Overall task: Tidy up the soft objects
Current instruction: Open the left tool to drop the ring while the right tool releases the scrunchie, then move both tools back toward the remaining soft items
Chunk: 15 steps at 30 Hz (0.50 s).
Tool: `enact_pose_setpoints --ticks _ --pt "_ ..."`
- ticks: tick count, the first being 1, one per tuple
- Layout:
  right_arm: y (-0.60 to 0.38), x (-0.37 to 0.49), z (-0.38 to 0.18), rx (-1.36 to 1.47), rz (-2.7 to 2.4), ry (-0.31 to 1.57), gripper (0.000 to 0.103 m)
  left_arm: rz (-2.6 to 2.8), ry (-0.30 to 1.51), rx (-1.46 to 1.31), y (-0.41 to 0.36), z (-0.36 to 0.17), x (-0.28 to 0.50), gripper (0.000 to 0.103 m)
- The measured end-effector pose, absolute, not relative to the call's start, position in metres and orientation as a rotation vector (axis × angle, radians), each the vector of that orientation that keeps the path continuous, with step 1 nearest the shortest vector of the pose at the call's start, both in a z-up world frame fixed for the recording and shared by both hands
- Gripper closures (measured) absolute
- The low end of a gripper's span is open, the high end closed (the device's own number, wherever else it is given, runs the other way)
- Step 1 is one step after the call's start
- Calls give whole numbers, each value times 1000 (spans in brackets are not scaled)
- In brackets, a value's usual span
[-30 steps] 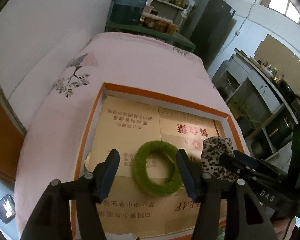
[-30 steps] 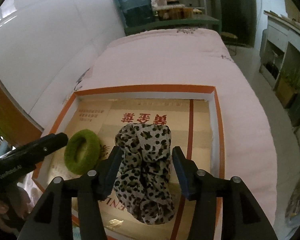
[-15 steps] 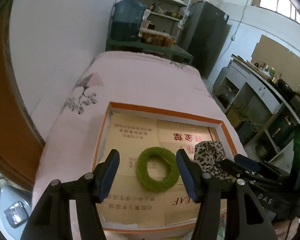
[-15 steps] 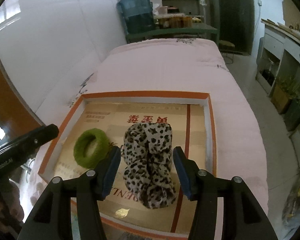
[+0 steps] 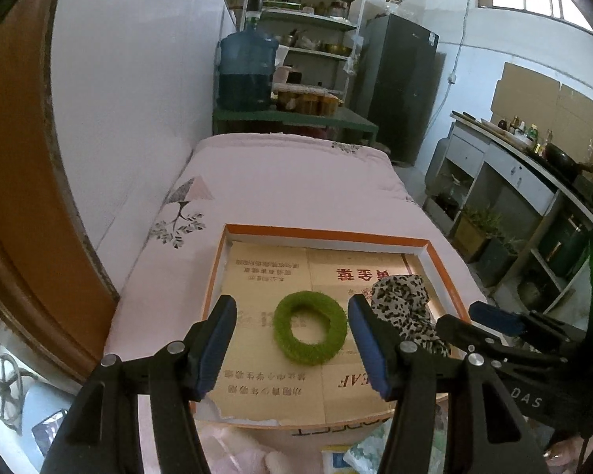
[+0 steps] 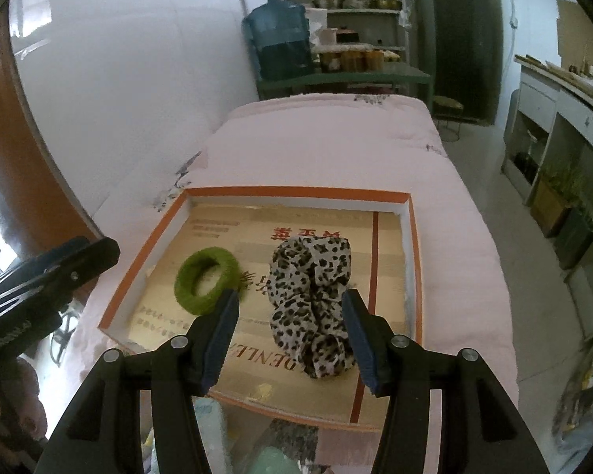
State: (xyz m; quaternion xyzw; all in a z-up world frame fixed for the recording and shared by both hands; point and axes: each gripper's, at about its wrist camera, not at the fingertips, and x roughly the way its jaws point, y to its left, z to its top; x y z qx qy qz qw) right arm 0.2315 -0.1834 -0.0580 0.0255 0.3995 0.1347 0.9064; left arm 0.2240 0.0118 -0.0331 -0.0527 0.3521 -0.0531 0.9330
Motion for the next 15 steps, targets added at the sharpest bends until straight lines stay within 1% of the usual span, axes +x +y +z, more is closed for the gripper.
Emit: enact_pose_setpoints --ticks 8,15 --pt "-181 199 -42 53 290 780 47 -82 690 -67 10 -24 204 45" --pt "-177 156 -27 34 289 726 47 -82 668 -91 17 -19 176 45"
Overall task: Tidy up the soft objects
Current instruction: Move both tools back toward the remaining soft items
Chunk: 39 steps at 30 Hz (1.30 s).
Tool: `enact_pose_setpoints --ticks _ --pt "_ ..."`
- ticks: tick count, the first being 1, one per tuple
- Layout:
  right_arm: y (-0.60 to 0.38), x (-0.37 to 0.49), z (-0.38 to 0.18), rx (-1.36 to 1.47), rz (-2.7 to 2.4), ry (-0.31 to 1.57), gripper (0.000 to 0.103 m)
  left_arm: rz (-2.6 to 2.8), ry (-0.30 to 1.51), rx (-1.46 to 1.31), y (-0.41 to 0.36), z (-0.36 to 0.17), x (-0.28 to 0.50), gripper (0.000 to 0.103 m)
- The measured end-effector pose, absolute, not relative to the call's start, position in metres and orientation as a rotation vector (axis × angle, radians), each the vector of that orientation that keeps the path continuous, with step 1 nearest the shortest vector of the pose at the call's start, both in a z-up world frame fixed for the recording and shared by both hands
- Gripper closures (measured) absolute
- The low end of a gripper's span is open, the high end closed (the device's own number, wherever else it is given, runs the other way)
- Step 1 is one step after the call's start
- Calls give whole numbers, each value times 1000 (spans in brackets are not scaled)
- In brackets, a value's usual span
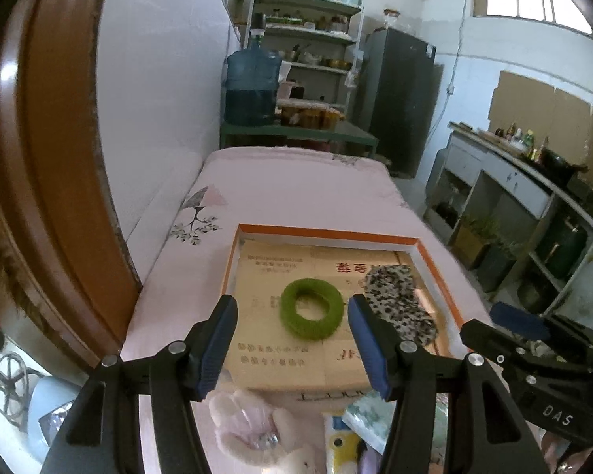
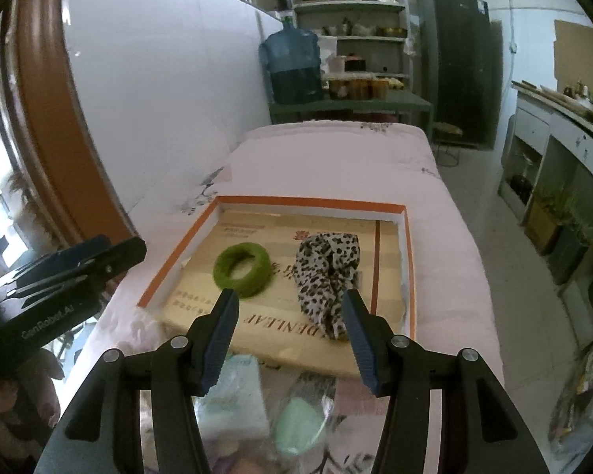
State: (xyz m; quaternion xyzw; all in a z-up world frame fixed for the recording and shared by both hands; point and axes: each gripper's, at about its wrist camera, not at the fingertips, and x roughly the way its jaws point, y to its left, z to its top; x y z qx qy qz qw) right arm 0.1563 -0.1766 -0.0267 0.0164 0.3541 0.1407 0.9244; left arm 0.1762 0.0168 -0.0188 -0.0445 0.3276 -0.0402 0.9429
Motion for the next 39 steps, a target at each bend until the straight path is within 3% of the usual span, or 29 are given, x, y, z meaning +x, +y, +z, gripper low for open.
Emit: enact_pose_setpoints --ticks 39 --pt "-172 1 -41 26 218 641 46 -107 520 -31 15 -18 24 47"
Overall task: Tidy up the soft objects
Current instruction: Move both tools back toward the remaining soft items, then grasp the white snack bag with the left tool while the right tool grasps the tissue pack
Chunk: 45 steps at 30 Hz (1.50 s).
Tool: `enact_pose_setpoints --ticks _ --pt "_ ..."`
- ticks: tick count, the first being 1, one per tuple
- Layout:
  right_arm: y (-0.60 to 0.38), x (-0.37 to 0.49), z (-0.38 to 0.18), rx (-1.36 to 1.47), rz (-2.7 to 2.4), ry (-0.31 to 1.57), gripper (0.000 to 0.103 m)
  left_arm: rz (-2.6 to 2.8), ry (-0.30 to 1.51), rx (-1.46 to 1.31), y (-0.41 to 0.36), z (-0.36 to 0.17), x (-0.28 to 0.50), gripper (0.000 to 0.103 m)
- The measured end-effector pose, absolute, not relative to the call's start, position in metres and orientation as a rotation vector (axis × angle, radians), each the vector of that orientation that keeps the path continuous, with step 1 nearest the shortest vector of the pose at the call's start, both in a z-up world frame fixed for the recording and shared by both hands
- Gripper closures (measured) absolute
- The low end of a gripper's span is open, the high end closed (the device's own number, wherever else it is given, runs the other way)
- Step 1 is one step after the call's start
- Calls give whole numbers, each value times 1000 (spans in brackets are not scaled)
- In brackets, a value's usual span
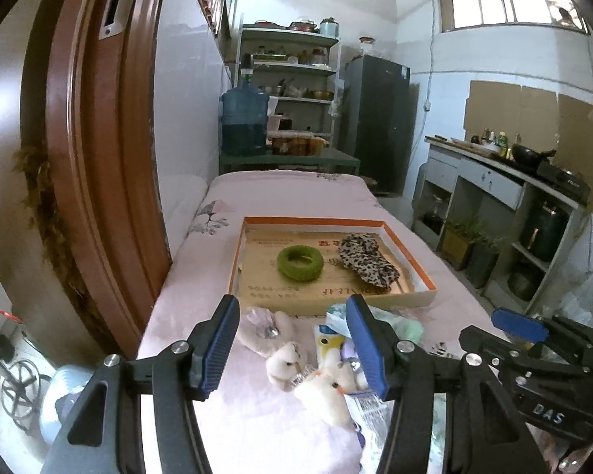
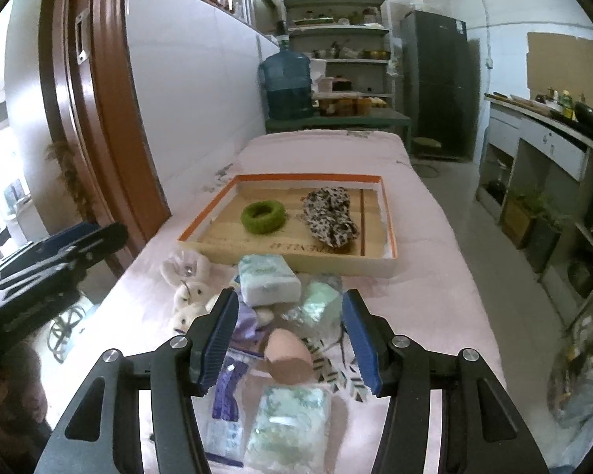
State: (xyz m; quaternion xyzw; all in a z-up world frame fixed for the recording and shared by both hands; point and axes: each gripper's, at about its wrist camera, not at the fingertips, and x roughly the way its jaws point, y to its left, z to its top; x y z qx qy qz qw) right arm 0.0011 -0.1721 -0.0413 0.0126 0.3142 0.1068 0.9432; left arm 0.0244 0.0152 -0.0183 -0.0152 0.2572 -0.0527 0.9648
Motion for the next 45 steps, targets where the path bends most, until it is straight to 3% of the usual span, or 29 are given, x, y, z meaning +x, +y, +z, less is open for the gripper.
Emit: enact_pose_setpoints --ticks 20,23,31,45 --pt "-184 -23 -83 69 197 752 46 -189 553 -53 6 -53 -10 47" --pt "-182 -22 -90 79 199 780 37 -209 564 -60 3 -59 -15 47" --pt "-177 -17 -104 98 216 834 36 -247 577 -90 0 -70 -23 47" --pt "-176 -12 -127 104 212 916 36 -352 722 -187 -6 -105 -13 47"
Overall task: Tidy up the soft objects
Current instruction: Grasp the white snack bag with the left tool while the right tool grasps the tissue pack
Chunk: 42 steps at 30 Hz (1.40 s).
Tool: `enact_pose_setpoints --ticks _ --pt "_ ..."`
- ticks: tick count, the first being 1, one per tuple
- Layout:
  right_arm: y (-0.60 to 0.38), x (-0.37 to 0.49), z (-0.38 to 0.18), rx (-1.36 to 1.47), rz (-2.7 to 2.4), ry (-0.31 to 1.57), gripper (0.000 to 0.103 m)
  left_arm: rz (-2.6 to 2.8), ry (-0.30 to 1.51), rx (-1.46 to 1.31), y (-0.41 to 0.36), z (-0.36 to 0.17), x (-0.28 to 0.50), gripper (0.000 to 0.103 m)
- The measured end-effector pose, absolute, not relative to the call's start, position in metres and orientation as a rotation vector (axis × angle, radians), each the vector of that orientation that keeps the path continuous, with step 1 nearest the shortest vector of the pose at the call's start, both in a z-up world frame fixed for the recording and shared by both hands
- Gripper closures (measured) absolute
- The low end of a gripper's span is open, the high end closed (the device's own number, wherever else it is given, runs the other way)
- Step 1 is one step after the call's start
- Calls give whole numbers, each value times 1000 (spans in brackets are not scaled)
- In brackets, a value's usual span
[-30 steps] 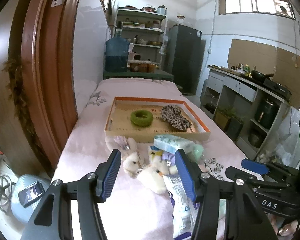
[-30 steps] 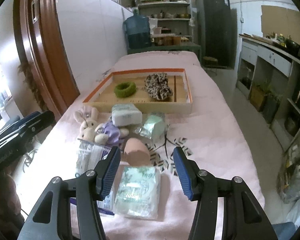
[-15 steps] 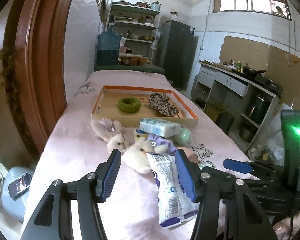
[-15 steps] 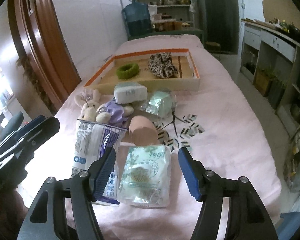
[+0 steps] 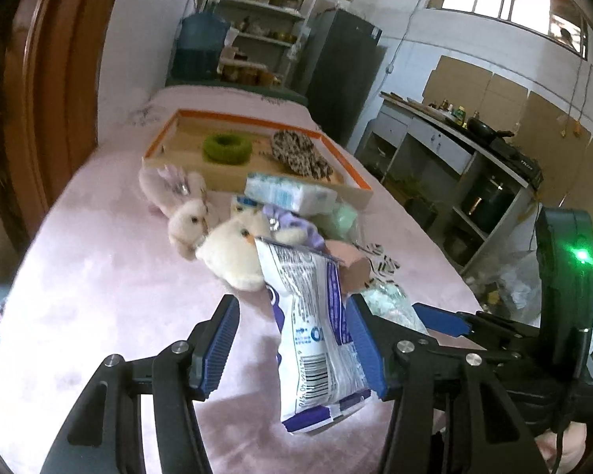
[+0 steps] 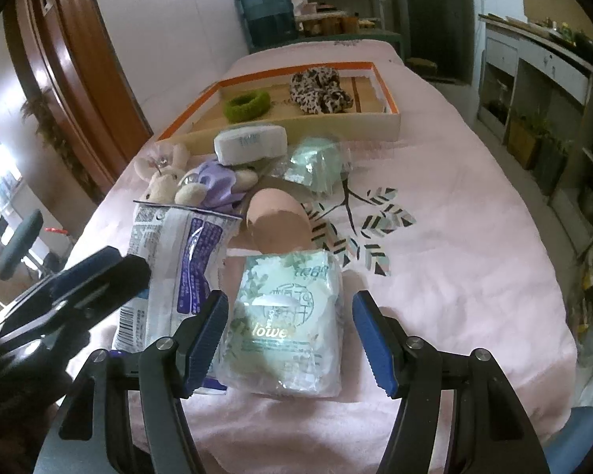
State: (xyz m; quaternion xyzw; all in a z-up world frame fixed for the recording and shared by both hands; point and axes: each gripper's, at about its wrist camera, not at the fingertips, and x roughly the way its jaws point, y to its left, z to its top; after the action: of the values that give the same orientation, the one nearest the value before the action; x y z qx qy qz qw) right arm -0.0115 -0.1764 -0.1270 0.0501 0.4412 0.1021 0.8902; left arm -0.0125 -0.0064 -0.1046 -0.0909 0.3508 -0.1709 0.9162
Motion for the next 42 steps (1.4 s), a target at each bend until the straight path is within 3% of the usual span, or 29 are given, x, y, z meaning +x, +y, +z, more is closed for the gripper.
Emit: enact_pose_setpoints --ticks 27,36,38,40,41,42 --pt "-185 -9 -138 108 208 938 37 -370 824 -236 -14 -138 3 48" --pt "-186 -9 -140 100 207 936 40 -385 853 -247 -15 -141 5 48" --pt "-185 -10 -140 93 212 933 45 -387 853 -247 -16 -141 5 49" --pt "-183 -11 -139 81 220 928 49 -393 851 -242 -17 -141 5 58" --pt "-181 -11 -139 71 225 926 52 -393 848 -237 -17 -142 4 70" --pt "-179 -12 -138 61 226 923 53 -406 844 -237 -18 -142 3 72"
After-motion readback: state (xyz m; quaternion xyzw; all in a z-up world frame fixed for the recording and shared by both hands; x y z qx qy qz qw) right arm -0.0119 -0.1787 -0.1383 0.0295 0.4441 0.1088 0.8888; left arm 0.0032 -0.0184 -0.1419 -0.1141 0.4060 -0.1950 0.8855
